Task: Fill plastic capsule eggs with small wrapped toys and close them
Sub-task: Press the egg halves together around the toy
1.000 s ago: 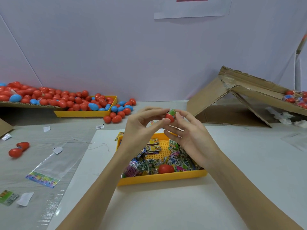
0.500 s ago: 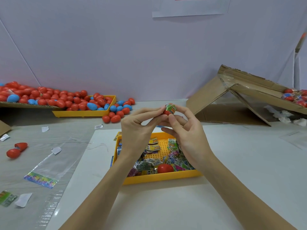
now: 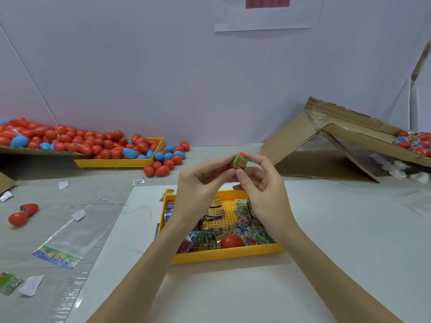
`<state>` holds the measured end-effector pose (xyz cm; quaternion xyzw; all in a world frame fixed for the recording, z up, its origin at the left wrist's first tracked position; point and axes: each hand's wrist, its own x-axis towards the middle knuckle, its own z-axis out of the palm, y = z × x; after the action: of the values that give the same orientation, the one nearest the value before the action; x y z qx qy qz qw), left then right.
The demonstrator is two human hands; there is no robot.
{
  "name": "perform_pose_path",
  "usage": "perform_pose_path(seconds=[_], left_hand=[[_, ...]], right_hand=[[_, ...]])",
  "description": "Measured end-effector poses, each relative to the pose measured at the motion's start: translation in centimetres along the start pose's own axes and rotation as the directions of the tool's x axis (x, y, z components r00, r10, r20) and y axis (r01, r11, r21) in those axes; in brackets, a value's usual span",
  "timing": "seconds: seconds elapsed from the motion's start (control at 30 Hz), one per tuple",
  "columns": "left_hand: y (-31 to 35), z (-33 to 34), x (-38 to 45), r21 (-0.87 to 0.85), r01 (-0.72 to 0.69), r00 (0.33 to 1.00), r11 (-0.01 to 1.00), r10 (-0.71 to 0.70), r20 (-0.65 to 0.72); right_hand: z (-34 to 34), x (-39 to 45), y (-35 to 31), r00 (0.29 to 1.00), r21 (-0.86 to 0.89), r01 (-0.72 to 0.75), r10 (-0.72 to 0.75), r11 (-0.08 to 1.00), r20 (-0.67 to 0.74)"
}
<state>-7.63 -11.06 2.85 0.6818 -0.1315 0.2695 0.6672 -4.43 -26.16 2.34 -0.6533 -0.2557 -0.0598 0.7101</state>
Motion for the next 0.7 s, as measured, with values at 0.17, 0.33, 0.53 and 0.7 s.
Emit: perform_pose_path(seconds=[0.17,0.33,0.53,0.7], left_hand=[[-0.1,0.0,0.0,0.019,-0.028,0.996,0.999,0.029,-0.087],[0.3,0.1,-0.1,0.104,-0.050,0.991,0.993,0.062,-0.116],[0.6,-0.3,0.4,0.144,-0.029,0.999,0.989,0.032,-0.022],[0.4,-0.9,0.5,0.428,-0.200,0.976,0.882,0.219,0.004]], right_hand=[[0.2,-0.2,0.0,1.000,0.062,-0.013,0.014,0.998,-0.017],[0.1,0.0,0.0,0.996,0.147,-0.092,0.089,0.985,0.027],[-0.2,0.5,-0.2,0.968,0.328,-0.250,0.234,0.911,0.088],[-0.1,0.5,-0.1,0.964,0.319,-0.267,0.255,0.909,0.081]])
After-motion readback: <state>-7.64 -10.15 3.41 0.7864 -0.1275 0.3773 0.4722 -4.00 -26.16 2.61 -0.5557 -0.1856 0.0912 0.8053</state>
